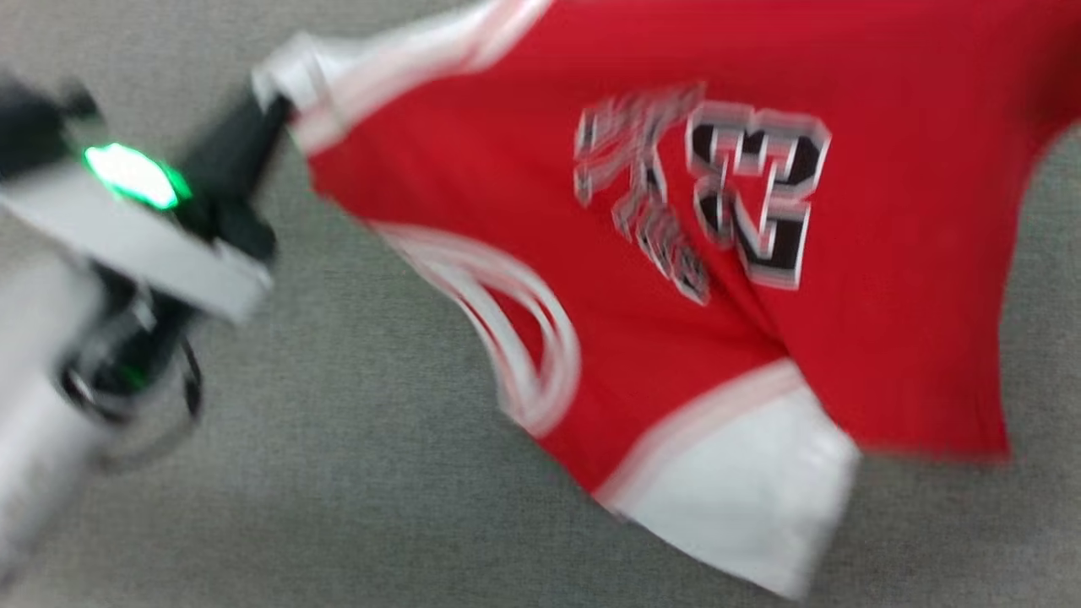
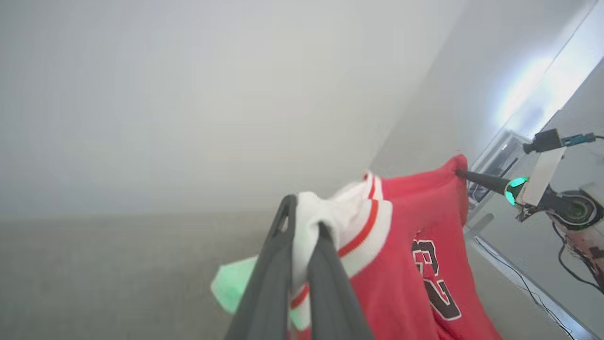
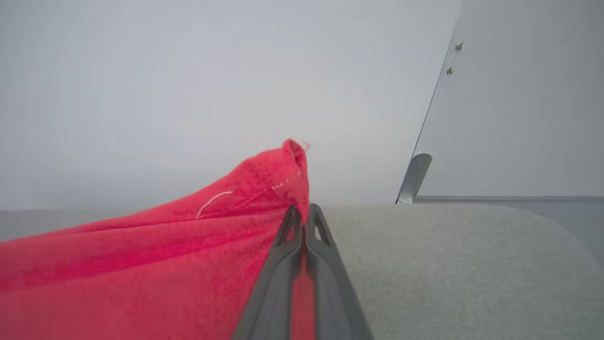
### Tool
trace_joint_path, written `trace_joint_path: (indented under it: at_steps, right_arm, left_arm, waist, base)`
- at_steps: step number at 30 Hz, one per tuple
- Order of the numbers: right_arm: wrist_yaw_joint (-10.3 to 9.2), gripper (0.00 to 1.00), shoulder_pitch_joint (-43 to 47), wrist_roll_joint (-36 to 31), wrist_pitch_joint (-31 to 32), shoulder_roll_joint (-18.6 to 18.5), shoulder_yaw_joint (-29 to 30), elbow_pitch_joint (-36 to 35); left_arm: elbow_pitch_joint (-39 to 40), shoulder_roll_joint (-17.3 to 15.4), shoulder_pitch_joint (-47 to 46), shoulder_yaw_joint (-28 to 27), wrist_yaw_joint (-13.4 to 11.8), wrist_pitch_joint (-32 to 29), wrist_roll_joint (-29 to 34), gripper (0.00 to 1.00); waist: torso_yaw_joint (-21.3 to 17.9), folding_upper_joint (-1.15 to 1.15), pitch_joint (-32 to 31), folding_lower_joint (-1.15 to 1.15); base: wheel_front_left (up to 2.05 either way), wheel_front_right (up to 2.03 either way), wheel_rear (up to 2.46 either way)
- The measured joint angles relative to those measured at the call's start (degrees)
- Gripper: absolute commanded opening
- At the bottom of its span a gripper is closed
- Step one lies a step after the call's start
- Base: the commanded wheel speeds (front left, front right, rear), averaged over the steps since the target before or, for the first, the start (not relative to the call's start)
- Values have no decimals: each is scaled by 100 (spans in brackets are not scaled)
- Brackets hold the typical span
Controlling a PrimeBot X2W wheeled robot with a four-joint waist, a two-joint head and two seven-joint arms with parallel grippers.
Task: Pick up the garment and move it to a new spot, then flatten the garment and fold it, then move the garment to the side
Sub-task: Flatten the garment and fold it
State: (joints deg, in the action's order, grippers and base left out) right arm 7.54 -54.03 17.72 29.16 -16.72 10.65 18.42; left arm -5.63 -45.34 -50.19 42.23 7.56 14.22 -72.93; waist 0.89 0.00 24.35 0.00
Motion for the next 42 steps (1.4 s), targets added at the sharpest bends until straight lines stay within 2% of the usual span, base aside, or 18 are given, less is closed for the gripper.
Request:
trace_joint_path:
  at_steps: [5,10,16,20,23,27,31,35,41,42]
  right_arm:
    - [7,0,-755,-385,-556,226,521,148]
    - [9,0,-1673,-743,-1131,352,832,380]
    - [26,0,-2730,-1120,-1907,443,1074,858]
    - [35,0,-3136,-1254,-2309,435,1151,1222]
    - [32,0,-3145,-1293,-2471,420,1111,1546]
    - [20,0,-2789,-1120,-2664,312,800,1831]
    - [15,0,-2256,-772,-2809,232,485,1919]
    - [7,0,-1632,-354,-2865,124,103,1775]
    - [1,0,-235,371,-2613,-121,-388,937]
    - [1,0,-235,371,-2613,-121,-388,937]
  left_arm:
    - [-544,69,-1400,9,1,-332,-185,0]
    - [-1356,281,-2919,181,7,-564,-18,0]
    - [-2338,541,-4564,339,26,-247,411,0]
    - [-2621,701,-5171,478,26,-43,511,0]
    - [-2609,756,-5113,638,23,20,277,0]
    - [-2365,648,-4439,837,4,52,-31,0]
    - [-1801,566,-3571,367,2,69,-215,0]
    - [-1263,547,-2281,-27,0,69,-179,0]
    - [-419,730,-459,-836,-1,76,-25,0]
    - [-419,730,-459,-836,-1,76,-25,0]
  waist:
    - [-123,0,161,0]
    - [-238,0,375,0]
    - [-393,0,610,0]
    - [-465,0,722,0]
    - [-481,0,792,0]
    - [-464,0,853,0]
    - [-451,0,879,0]
    - [-427,0,841,0]
    - [-364,0,686,0]
    - [-364,0,686,0]
  base:
    - [0,0,0]
    - [0,0,0]
    - [0,0,0]
    - [0,0,0]
    - [0,0,0]
    - [0,0,0]
    - [0,0,0]
    - [0,0,0]
    - [0,0,0]
    - [0,0,0]
